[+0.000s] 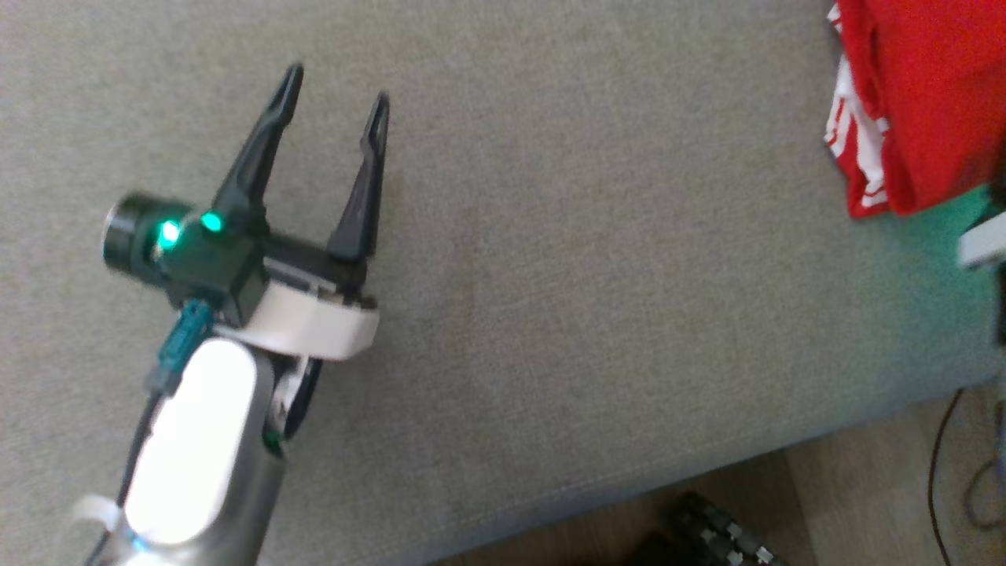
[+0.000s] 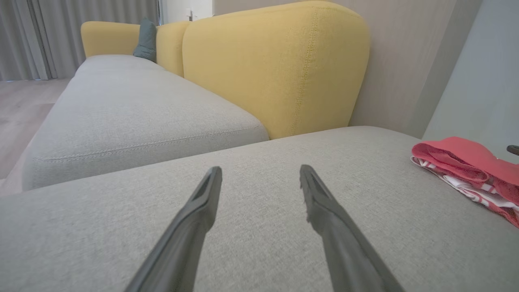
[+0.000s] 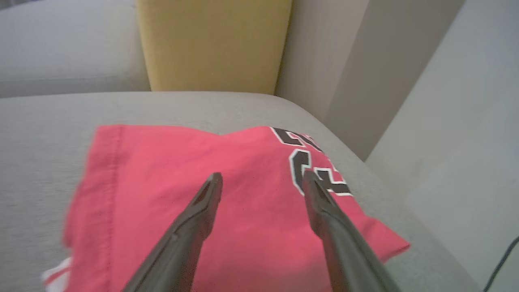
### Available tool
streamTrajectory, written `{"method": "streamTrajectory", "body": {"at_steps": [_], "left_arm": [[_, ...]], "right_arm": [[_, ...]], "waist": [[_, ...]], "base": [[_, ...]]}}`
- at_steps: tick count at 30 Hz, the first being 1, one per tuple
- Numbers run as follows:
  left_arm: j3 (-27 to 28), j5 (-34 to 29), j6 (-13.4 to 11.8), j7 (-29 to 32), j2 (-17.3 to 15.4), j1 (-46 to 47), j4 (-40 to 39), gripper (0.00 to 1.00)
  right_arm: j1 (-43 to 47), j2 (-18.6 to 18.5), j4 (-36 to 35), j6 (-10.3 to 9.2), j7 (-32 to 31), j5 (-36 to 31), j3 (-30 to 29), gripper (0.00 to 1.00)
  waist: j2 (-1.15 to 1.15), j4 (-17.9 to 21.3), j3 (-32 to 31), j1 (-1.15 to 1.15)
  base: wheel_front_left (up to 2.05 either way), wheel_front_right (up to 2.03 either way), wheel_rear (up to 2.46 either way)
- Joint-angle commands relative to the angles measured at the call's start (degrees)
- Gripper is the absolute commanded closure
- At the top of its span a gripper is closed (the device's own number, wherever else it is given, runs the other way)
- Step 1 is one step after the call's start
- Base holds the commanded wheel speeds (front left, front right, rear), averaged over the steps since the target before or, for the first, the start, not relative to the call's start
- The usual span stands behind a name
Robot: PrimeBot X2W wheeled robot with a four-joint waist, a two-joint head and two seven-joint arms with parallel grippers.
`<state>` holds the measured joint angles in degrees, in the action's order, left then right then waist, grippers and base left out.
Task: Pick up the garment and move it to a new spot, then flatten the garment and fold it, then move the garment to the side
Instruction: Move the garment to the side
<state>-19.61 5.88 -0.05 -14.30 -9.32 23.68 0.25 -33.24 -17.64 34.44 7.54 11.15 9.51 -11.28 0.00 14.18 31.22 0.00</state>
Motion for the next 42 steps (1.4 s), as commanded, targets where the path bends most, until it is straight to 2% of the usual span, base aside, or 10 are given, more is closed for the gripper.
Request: {"method": "streamTrajectory", "body": {"at_steps": [1, 6, 8, 15, 19, 22, 30, 42], "left_arm": [[1.95, 0.57, -0.43, -0.56, -0.44, -1.38, -1.43, 0.00], [3.83, 2.30, -2.29, -0.65, 0.23, -5.53, -0.37, 0.00], [5.29, 3.11, -3.32, -0.67, 0.68, -7.20, -0.35, 0.00], [8.83, 4.79, -4.66, -0.69, 1.12, -11.95, 1.16, 0.00], [10.49, 5.40, -4.56, -0.69, 1.29, -14.16, 1.49, 0.00], [11.19, 6.26, -3.52, -0.69, 1.46, -15.96, 2.09, 0.00], [12.47, 5.90, -2.92, -0.69, 1.22, -19.96, 4.19, 0.00], [13.40, 4.88, -3.79, -0.70, 1.57, -23.93, 5.74, 0.00]], "right_arm": [[2.66, 0.30, -3.65, -0.05, 0.97, -0.26, 1.20, 0.00], [9.46, 5.03, -12.10, -0.05, 1.07, -0.68, 4.21, 0.00], [13.11, 6.93, -16.55, -0.05, 0.16, -0.84, 5.69, 0.00], [18.51, 10.55, -24.91, -0.05, -2.65, -0.69, 10.80, 0.00], [20.77, 11.34, -27.53, -0.05, -4.04, -0.36, 12.11, 0.00], [22.77, 11.99, -28.95, -0.05, -5.01, -0.43, 12.52, 0.00], [27.54, 13.20, -31.29, -0.05, -7.20, -0.45, 12.31, 0.00], [33.08, 14.15, -34.26, -0.05, -10.13, -0.91, 11.96, 0.00]], "waist": [[0.00, -0.99, -3.81, 0.00], [0.00, -2.99, -8.49, 0.00], [0.00, -5.00, -10.74, 0.00], [0.00, -8.89, -16.00, 0.00], [0.00, -10.44, -18.55, 0.00], [0.00, -10.92, -20.55, 0.00], [0.00, -10.37, -24.75, 0.00], [0.00, -10.45, -28.49, 0.00]], "base": [[0.00, 0.00, 0.00], [0.00, 0.00, 0.00], [0.00, 0.00, 0.00], [0.00, 0.00, 0.00], [0.00, 0.00, 0.00], [0.00, 0.00, 0.00], [0.00, 0.00, 0.00], [0.00, 0.00, 0.00]]}}
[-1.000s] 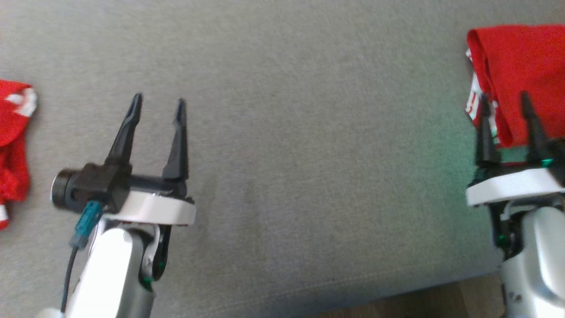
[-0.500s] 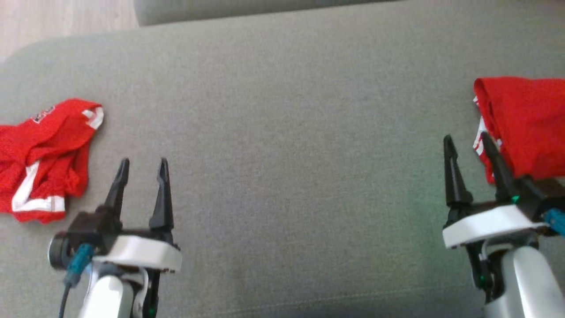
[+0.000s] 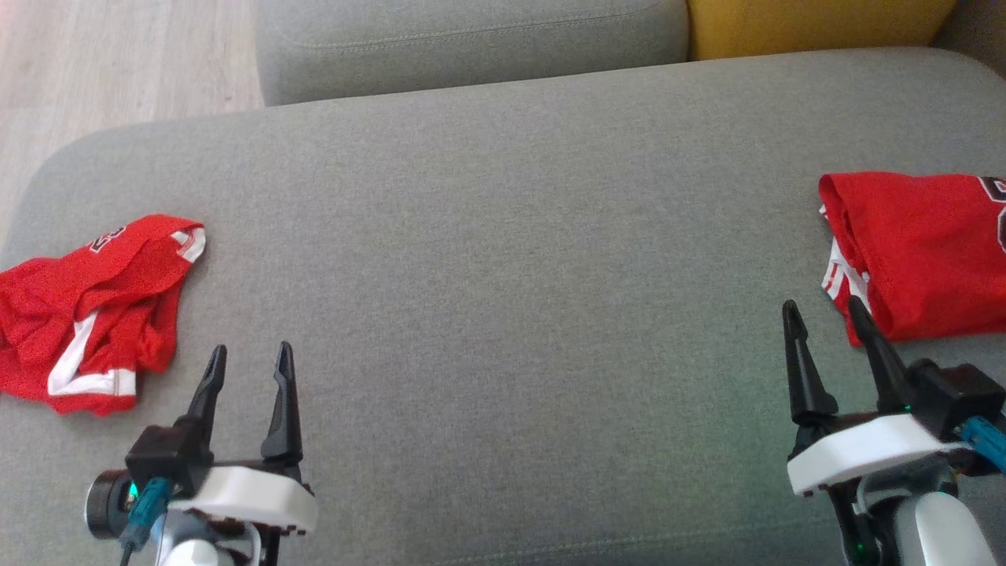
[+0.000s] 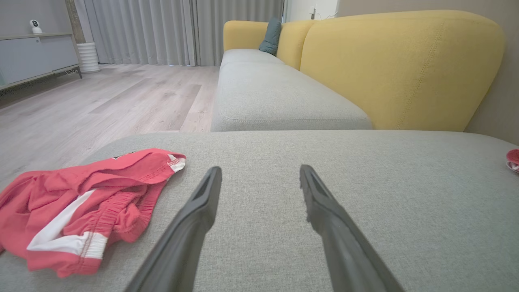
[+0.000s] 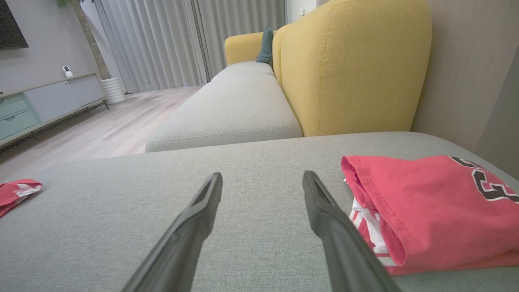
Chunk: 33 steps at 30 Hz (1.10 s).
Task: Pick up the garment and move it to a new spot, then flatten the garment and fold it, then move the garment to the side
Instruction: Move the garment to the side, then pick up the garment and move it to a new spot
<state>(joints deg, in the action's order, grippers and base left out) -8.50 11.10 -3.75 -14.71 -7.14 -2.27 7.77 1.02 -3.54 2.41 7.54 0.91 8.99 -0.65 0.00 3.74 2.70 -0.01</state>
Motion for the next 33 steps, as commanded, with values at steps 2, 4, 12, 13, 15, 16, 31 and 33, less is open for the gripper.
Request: {"method": "streamTrajectory", "body": {"at_steps": [2, 4, 12, 13, 15, 16, 31, 33], "left_arm": [[2.40, -0.43, -0.03, -0.29, -0.69, 2.08, -1.61, 0.00], [2.41, -0.60, -0.08, -0.29, -0.66, 2.20, -1.65, 0.00], [2.41, -1.00, -0.26, -0.29, -0.39, 2.27, -1.88, 0.00], [2.41, -1.06, -0.30, -0.29, -0.31, 2.22, -1.94, 0.00], [2.36, -1.14, -0.33, -0.29, -0.25, 2.22, -1.94, 0.00], [2.33, -1.17, -0.35, -0.29, -0.22, 2.25, -1.93, 0.00], [2.61, -1.45, -0.41, -0.29, 0.37, 4.01, -2.19, 0.00], [2.67, -1.46, -0.43, -0.29, 0.70, 4.48, -2.27, 0.00]], "right_arm": [[-1.05, 0.10, -2.56, -0.05, -0.15, -0.42, 1.38, 0.00], [-1.02, 0.14, -2.82, -0.05, -0.36, -0.42, 1.34, 0.00], [-0.88, 0.27, -3.10, -0.05, -0.74, -0.40, 1.36, 0.00], [-0.84, 0.30, -3.12, -0.05, -0.80, -0.44, 1.34, 0.00], [-0.83, 0.33, -3.16, -0.05, -0.85, -0.44, 1.35, 0.00], [-0.82, 0.34, -3.17, -0.05, -0.87, -0.45, 1.33, 0.00], [-0.76, 0.48, -3.50, -0.05, -1.04, -0.90, 0.45, 0.00], [-0.55, 0.49, -3.84, -0.05, -1.17, -0.94, 0.33, 0.00]], "waist": [[0.00, -0.14, 0.03, 0.01], [0.00, -0.25, 0.11, 0.01], [0.00, -0.25, 0.16, 0.01], [0.00, -0.21, 0.16, 0.01], [0.00, -0.21, 0.20, 0.01], [0.00, -0.22, 0.21, 0.01], [0.00, -2.97, 1.11, 0.01], [0.00, -4.71, 1.14, 0.01]], "base": [[0.00, 0.00, 0.00], [0.00, 0.00, 0.00], [0.00, 0.00, 0.00], [0.00, 0.00, 0.00], [0.00, 0.00, 0.00], [0.00, 0.00, 0.00], [0.00, 0.00, 0.00], [0.00, 0.00, 0.00]]}}
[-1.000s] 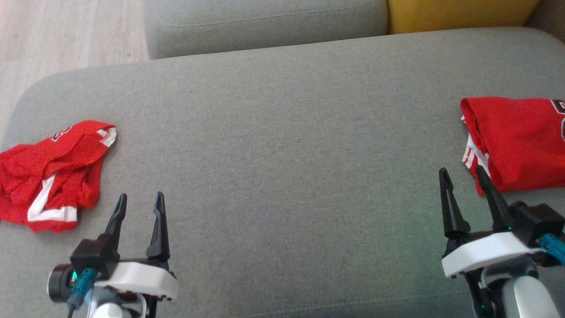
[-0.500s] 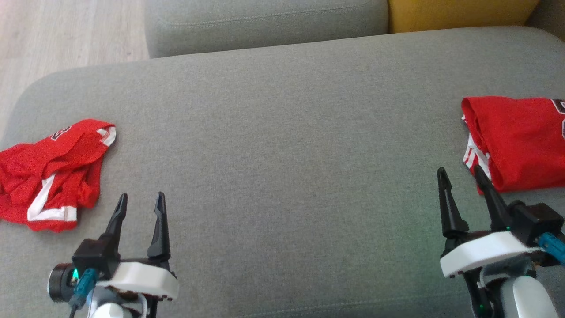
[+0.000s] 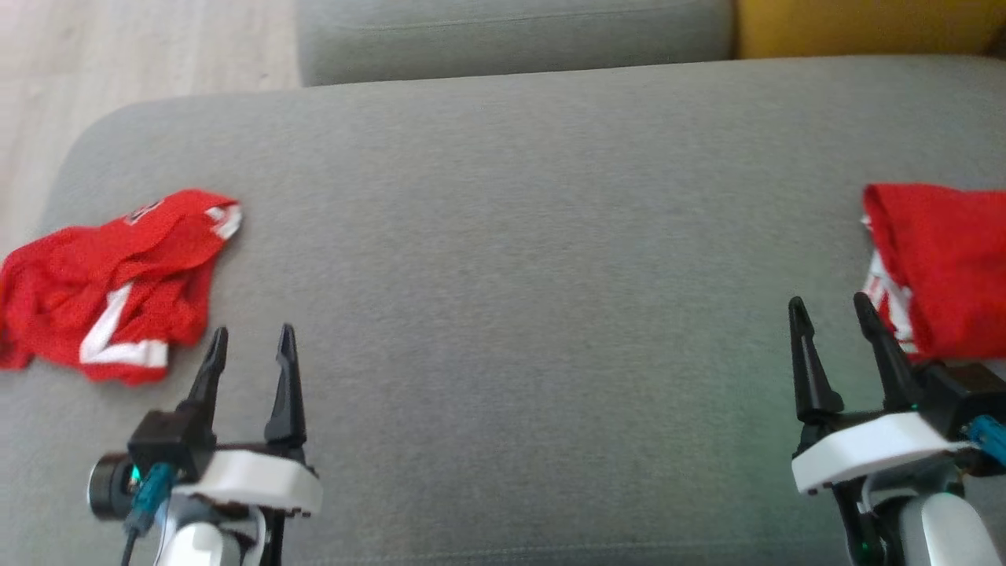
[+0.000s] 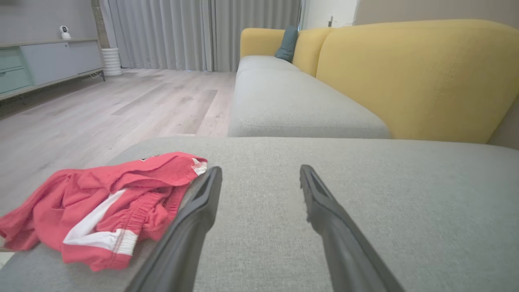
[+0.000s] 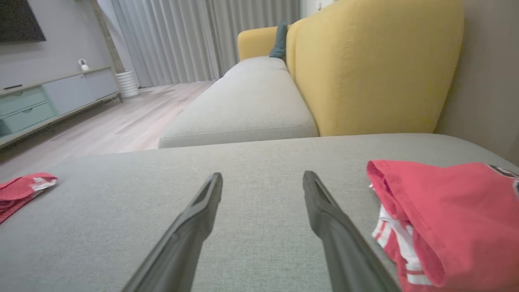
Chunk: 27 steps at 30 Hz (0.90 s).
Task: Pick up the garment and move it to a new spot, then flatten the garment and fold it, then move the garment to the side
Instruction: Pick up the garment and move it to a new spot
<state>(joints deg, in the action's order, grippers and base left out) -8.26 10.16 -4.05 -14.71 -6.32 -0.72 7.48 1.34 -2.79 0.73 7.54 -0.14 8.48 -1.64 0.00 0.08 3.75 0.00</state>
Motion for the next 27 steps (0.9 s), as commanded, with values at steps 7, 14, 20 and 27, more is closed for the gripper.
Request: {"method": "streamTrajectory", "body": {"at_steps": [7, 14, 20, 27], "left_arm": [[2.49, -1.39, 0.81, -0.29, 0.65, 4.19, -3.20, 0.00], [4.25, -2.03, 1.54, -0.29, 1.20, 3.52, -5.05, 0.00], [5.59, -2.88, 1.86, -0.29, 1.69, 2.36, -6.45, 0.00], [6.74, -3.64, 2.71, -0.29, 1.91, 1.47, -6.51, 0.00]], "right_arm": [[-0.76, -0.66, -4.02, -0.05, -1.42, -1.05, 1.48, 0.00], [-0.83, -0.82, -5.97, -0.05, -2.81, -1.44, 2.89, 0.00], [-0.79, -0.80, -6.42, -0.05, -3.41, -1.45, 3.95, 0.00], [-0.68, -0.65, -6.13, -0.05, -3.49, -1.24, 4.28, 0.00]], "waist": [[0.00, -9.64, 0.15, 0.00], [0.00, -17.12, -0.28, 0.00], [0.00, -20.83, -1.00, 0.00], [0.00, -22.22, -1.57, 0.00]], "base": [[0.00, 0.00, 0.00], [0.00, 0.00, 0.00], [0.00, 0.00, 0.00], [0.00, 0.00, 0.00]]}}
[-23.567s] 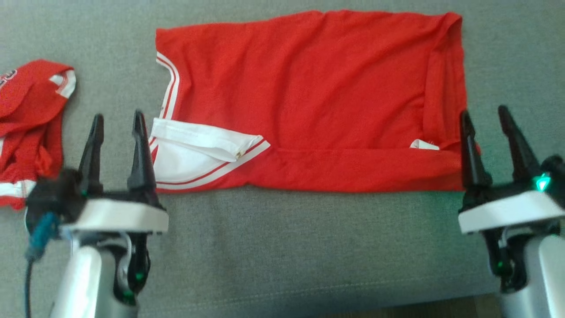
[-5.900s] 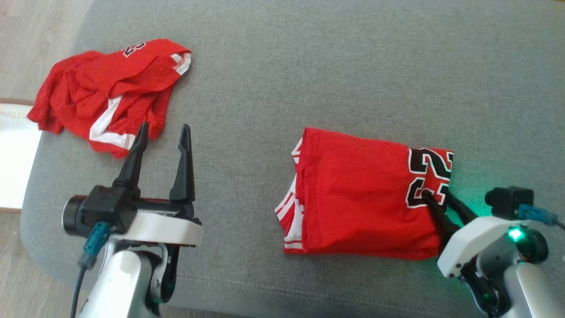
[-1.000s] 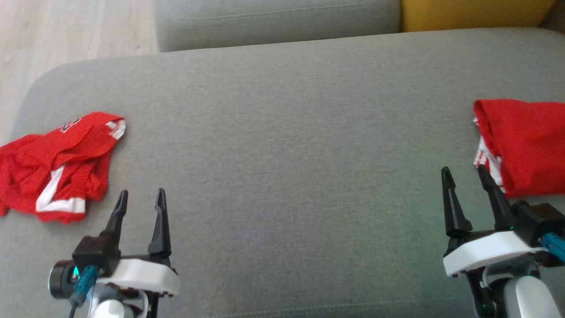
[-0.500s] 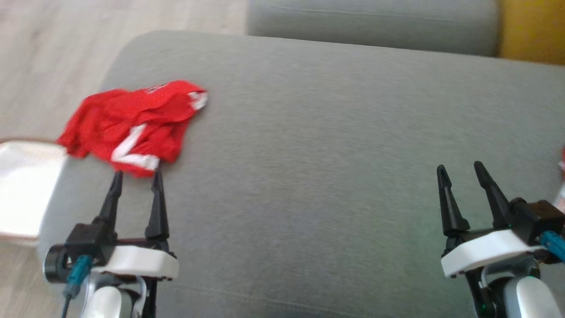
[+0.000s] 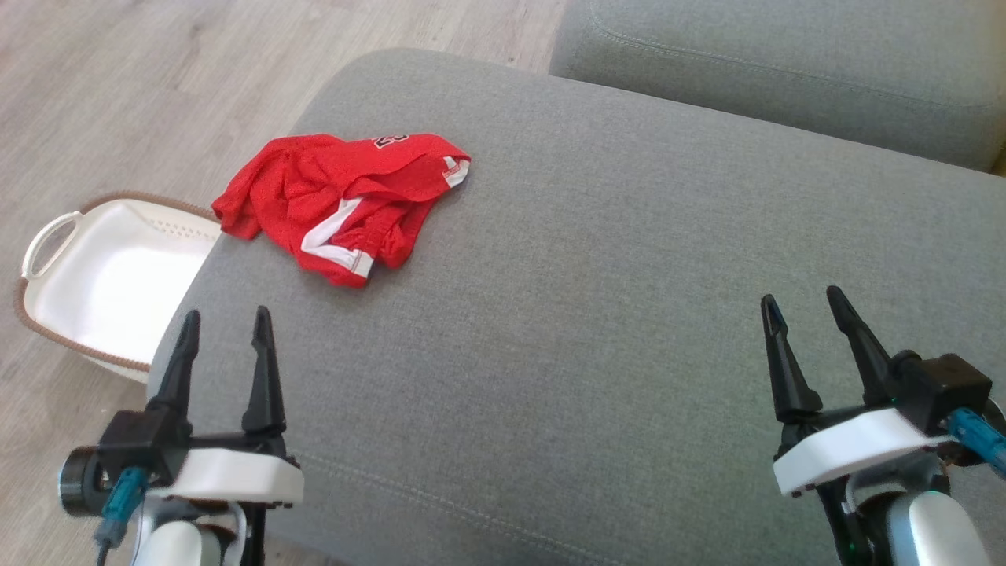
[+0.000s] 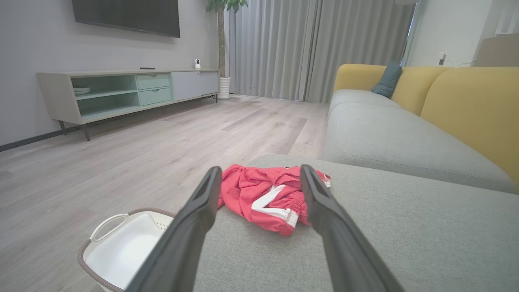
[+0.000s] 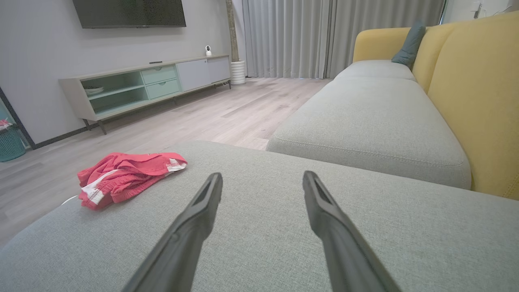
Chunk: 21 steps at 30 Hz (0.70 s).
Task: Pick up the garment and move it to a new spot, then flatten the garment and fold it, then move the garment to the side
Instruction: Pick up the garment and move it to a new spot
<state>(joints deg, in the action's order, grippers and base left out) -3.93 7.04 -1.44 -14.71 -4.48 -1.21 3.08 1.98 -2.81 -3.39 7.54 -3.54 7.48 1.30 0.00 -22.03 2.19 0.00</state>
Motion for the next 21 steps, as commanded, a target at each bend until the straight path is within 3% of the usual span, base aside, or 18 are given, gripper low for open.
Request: {"method": "streamTrajectory", "body": {"at_steps": [1, 21], "left_arm": [[2.52, -0.60, 0.20, -0.29, 0.10, 1.99, -2.07, 0.00], [4.29, -0.48, -0.36, -0.29, 1.22, 5.07, -2.54, 0.00]], "right_arm": [[-1.37, -0.61, -2.03, -0.05, -0.10, -0.26, 1.34, 0.00], [-2.82, -1.55, -4.02, -0.05, -1.65, -0.04, 1.35, 0.00]], "waist": [[0.00, -0.21, 0.01, 0.00], [0.00, 0.60, 4.13, 0.00]], "base": [[0.00, 0.00, 0.00], [0.00, 0.00, 0.00]]}}
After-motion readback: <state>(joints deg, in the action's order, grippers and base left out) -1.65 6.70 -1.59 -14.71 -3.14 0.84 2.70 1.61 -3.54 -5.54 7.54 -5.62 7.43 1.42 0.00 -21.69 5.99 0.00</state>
